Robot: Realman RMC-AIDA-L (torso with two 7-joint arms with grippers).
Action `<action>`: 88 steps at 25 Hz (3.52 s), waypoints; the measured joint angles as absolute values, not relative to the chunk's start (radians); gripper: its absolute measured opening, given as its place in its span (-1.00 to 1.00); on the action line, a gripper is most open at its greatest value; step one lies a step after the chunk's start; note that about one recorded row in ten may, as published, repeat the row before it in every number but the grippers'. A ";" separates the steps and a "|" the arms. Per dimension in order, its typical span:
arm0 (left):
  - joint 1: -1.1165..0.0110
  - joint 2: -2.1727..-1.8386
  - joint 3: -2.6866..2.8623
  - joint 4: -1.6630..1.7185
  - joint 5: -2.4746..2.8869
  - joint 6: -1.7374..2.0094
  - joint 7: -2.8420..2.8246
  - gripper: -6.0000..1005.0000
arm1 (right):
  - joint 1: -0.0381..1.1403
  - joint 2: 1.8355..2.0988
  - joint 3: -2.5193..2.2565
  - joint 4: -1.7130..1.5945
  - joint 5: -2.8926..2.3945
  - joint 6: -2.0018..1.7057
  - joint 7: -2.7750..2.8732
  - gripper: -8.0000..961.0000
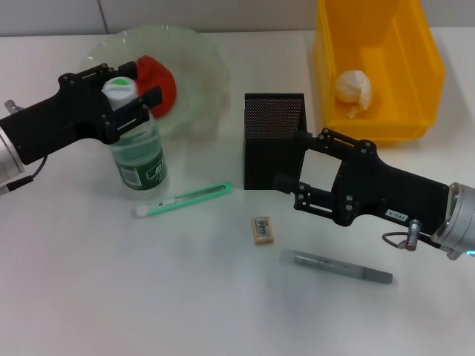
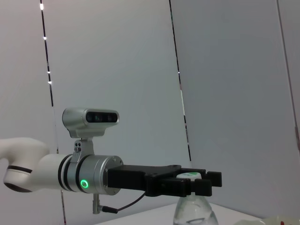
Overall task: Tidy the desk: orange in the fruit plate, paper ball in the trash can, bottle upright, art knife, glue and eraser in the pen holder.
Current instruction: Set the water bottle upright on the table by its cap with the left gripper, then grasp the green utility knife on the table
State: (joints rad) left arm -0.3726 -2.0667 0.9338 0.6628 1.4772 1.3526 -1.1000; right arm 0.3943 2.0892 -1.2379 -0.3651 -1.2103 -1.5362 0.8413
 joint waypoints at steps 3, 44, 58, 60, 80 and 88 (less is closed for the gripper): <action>-0.371 -2.068 0.933 0.663 1.477 1.353 -1.101 0.17 | 0.394 2.090 -1.240 -0.365 -1.210 -1.536 0.842 0.51; -0.434 -2.070 0.952 0.535 1.583 1.721 -1.065 0.30 | 0.268 2.010 -1.111 -0.655 -1.309 -1.641 1.154 0.51; -0.410 -2.070 0.952 0.492 1.586 1.694 -1.013 0.30 | 0.406 2.055 -0.871 -1.354 -1.973 -1.841 1.941 0.51; -0.407 -2.069 0.951 0.492 1.586 1.693 -1.013 0.30 | 0.458 2.055 -0.872 -1.397 -2.049 -1.874 2.031 0.51; -0.295 -2.064 0.926 0.500 1.578 1.724 -1.011 0.30 | 0.914 2.064 -1.168 -1.320 -2.480 -1.876 2.053 0.51; -0.277 -2.059 0.925 0.503 1.582 1.724 -1.009 0.30 | 0.936 2.081 -1.297 -1.207 -2.475 -1.710 2.001 0.51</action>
